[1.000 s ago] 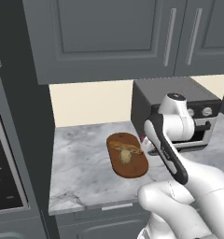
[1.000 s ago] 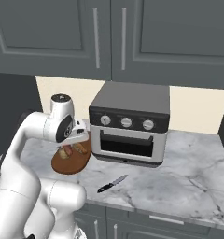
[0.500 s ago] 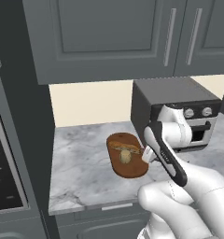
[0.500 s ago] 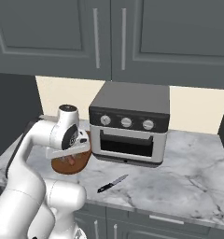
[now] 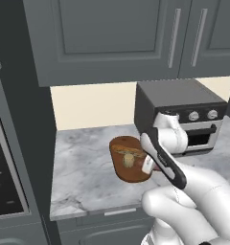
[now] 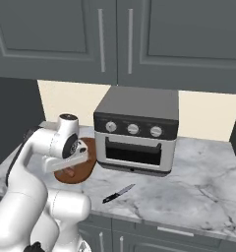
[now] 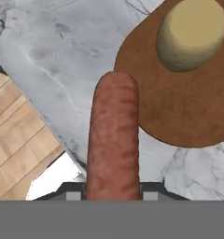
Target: Retrieve the sausage and cheese from the fridge and place them on the cutting board on the counter.
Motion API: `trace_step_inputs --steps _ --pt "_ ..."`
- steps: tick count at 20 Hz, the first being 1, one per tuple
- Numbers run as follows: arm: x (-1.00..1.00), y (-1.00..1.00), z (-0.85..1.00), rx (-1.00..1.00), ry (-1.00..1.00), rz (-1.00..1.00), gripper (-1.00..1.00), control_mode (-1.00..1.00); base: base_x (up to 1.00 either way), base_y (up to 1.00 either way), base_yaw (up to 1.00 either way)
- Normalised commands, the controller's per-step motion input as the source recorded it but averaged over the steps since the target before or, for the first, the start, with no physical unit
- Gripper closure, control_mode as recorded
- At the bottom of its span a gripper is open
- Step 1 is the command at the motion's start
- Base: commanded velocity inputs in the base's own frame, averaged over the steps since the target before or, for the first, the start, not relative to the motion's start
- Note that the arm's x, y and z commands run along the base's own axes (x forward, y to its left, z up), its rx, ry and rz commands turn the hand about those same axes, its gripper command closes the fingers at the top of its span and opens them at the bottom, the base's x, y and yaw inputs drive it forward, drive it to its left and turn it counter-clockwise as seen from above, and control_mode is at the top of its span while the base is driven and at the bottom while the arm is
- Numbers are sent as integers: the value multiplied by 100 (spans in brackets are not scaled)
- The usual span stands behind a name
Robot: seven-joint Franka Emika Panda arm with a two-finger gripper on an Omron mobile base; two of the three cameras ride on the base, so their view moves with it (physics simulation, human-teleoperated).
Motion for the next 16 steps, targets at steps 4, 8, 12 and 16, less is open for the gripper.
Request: trace_step_inputs --steps 4,8,12,16 --pt "40 27 -29 0 27 1 100 -100 0 0 0" --pt "38 18 -37 0 28 1 100 -100 0 0 0" --pt "37 3 -30 0 11 5 100 -100 0 0 0" --pt "29 0 -9 0 0 4 100 -100 0 0 0"
